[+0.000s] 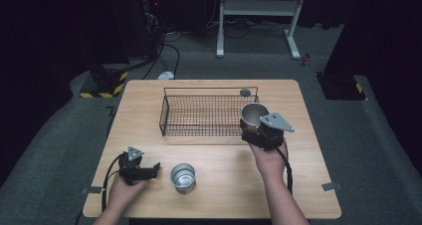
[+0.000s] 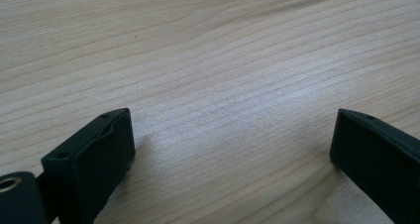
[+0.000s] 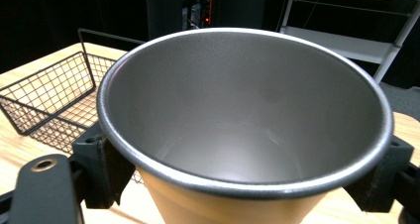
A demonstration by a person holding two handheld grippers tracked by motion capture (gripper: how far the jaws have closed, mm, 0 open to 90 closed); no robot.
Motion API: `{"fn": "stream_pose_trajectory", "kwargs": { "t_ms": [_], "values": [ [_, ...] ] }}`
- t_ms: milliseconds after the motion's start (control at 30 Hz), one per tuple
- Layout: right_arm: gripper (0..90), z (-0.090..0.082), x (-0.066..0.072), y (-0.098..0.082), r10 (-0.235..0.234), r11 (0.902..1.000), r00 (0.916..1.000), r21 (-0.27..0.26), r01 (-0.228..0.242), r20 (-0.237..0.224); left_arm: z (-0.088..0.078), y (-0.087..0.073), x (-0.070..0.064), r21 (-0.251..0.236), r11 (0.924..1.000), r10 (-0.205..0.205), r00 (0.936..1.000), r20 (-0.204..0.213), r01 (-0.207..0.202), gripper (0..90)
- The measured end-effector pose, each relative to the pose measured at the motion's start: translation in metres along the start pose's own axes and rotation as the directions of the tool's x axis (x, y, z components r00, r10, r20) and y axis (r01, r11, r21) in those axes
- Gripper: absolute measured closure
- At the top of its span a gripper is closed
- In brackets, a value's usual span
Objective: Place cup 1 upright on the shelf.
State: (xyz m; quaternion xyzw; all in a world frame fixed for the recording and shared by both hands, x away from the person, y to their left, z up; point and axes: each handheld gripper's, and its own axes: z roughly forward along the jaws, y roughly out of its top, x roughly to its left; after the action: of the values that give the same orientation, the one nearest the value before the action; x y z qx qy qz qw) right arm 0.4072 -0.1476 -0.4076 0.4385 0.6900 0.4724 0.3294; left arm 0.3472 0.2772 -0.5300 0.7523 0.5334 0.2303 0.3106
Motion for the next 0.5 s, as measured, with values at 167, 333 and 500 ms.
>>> {"fn": "stream_pose_trajectory", "kwargs": {
  "t_ms": [167,333,500],
  "values": [
    [14.5,0.008,-0.001,0.005,0.0,1.0,1.0,-0.001,0.0,0.003,0.0,0.0,0.0,0.0,1.0,0.0,1.0,0.0,0.0,3.9],
    [14.4,0.017,0.001,0.011,-0.007,1.0,1.0,-0.001,0.007,0.002,0.0,0.0,-0.001,-0.002,1.0,-0.003,1.0,0.009,0.003,4.0],
    [14.4,0.027,0.005,0.018,-0.023,0.9997,0.9997,0.002,0.023,0.001,0.0,0.0,-0.001,-0.001,1.0,0.001,0.9999,0.011,-0.001,4.0]
  ]
}}
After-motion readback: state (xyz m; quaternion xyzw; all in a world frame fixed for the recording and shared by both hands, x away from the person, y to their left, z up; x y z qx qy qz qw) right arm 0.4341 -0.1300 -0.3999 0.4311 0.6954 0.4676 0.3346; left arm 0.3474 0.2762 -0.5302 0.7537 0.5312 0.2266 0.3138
